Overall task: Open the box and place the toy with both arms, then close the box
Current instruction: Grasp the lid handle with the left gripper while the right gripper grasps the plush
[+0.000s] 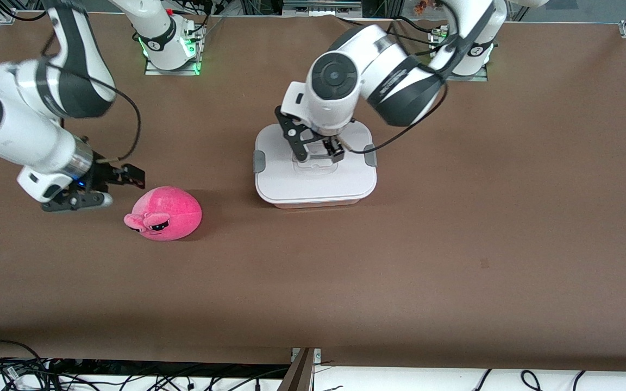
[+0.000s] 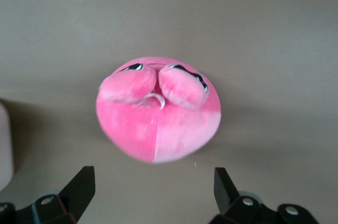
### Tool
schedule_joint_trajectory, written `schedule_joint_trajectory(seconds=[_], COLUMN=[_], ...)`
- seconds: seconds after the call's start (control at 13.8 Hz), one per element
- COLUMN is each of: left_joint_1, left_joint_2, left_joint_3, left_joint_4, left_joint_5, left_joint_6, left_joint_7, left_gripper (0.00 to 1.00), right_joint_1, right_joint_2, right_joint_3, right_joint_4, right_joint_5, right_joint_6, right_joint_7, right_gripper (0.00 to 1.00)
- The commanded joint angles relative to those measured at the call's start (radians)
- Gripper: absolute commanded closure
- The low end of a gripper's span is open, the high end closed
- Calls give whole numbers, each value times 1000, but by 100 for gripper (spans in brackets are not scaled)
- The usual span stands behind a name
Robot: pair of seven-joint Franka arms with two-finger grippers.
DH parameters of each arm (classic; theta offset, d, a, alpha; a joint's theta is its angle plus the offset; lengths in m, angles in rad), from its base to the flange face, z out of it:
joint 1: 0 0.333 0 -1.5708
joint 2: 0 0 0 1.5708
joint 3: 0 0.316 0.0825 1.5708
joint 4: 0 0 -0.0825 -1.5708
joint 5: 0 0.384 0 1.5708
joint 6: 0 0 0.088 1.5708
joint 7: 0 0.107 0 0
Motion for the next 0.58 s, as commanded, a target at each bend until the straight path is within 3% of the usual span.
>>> schedule_joint_trajectory(seconds=[0.0, 0.22, 0.29, 0.36, 0.43, 0.51], left_joint_1=[-30, -45, -45, -45, -45, -46], left_joint_2=[75, 75, 75, 75, 75, 76], left_joint_3=[8, 8, 11, 16, 14, 14], left_joint_4=[59, 36, 27, 22, 13, 10], left_joint_5=[46, 57, 58, 69, 117, 139], left_joint_6=[48, 68, 69, 69, 69, 71], left_joint_7=[104, 147, 150, 152, 152, 153], left_gripper=[0, 0, 8, 25, 26, 27], right_joint_1=[6, 6, 8, 6, 6, 8], right_joint_2=[64, 107, 127, 145, 157, 168], right_joint_3=[10, 13, 13, 13, 13, 13], right_joint_4=[-39, -48, -50, -52, -52, -53], right_joint_5=[6, 8, 8, 8, 8, 8], right_joint_6=[122, 186, 215, 240, 257, 260], right_joint_7=[-5, -8, -11, -13, -23, -25], right_gripper=[0, 0, 0, 0, 3, 25])
